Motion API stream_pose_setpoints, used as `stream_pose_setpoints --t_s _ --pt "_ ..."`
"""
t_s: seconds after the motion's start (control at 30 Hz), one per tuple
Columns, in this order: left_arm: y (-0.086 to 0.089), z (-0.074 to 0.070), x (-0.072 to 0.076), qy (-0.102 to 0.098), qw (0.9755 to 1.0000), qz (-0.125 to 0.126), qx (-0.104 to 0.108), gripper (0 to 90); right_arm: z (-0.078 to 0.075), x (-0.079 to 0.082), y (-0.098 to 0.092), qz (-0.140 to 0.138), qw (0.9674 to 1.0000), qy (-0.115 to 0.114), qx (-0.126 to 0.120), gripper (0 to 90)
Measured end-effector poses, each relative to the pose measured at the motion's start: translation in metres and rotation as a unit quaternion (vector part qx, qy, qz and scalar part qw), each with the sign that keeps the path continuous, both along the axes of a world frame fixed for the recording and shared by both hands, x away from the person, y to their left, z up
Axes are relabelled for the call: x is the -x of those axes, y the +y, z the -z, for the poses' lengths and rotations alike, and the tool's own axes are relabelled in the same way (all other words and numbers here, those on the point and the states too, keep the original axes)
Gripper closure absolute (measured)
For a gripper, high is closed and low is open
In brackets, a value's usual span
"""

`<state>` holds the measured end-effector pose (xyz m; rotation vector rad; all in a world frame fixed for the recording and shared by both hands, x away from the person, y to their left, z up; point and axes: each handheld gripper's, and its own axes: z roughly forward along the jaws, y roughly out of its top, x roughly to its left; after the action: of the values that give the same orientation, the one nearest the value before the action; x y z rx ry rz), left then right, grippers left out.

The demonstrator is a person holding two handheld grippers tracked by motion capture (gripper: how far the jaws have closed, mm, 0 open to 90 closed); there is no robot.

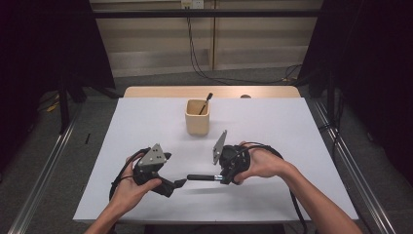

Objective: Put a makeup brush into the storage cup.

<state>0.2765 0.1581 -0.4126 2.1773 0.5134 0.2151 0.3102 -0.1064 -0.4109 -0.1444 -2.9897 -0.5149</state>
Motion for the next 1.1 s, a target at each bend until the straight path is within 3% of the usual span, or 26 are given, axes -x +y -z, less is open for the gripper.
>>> stream_pose_setpoints --t_s 0.17,0.3,0.5,0.53,0.63,0.7,0.73,0.87,0.93,1.1 --pt "-0.006 -0.001 -0.002 -0.005 0.9998 0.009 -0.018 3.5 0.0 -0.001 0.005 -0.006 0.9998 -0.002 0.017 72.1" --pt "-0.013 -0.003 -0.005 0.023 0.9988 0.024 -0.036 3.4 0.001 -0.002 0.008 -0.012 0.9995 -0.002 0.031 72.1" --pt "-0.023 -0.003 -0.008 0.02 0.9971 0.042 -0.059 4.5 0.0 -0.004 0.012 -0.016 0.9989 0.002 0.044 72.2" --pt "-0.025 -0.003 -0.009 0.02 0.9963 0.049 -0.067 4.9 0.0 -0.005 0.012 -0.017 0.9988 0.001 0.046 72.1" --pt "-0.032 -0.001 -0.013 0.044 0.9942 0.067 -0.072 5.0 0.001 -0.007 0.012 -0.019 0.9985 -0.001 0.051 72.2" --pt "-0.037 0.0 -0.014 0.043 0.9927 0.077 -0.082 5.3 0.002 -0.008 0.012 -0.019 0.9985 0.001 0.051 72.1" --pt "-0.04 0.001 -0.016 0.047 0.9907 0.087 -0.094 5.3 0.002 -0.008 0.011 -0.016 0.9986 0.001 0.051 72.1" --pt "-0.048 0.001 -0.017 0.037 0.9871 0.09 -0.128 5.1 0.003 -0.009 0.01 -0.018 0.9985 -0.001 0.053 72.1" --pt "-0.05 0.0 -0.017 0.032 0.9862 0.093 -0.133 4.9 0.002 -0.009 0.011 -0.015 0.9985 -0.002 0.053 72.1" --pt "-0.055 0.005 -0.02 0.05 0.9809 0.11 -0.153 6.2 0.004 -0.009 0.012 -0.02 0.9983 -0.002 0.055 72.1"
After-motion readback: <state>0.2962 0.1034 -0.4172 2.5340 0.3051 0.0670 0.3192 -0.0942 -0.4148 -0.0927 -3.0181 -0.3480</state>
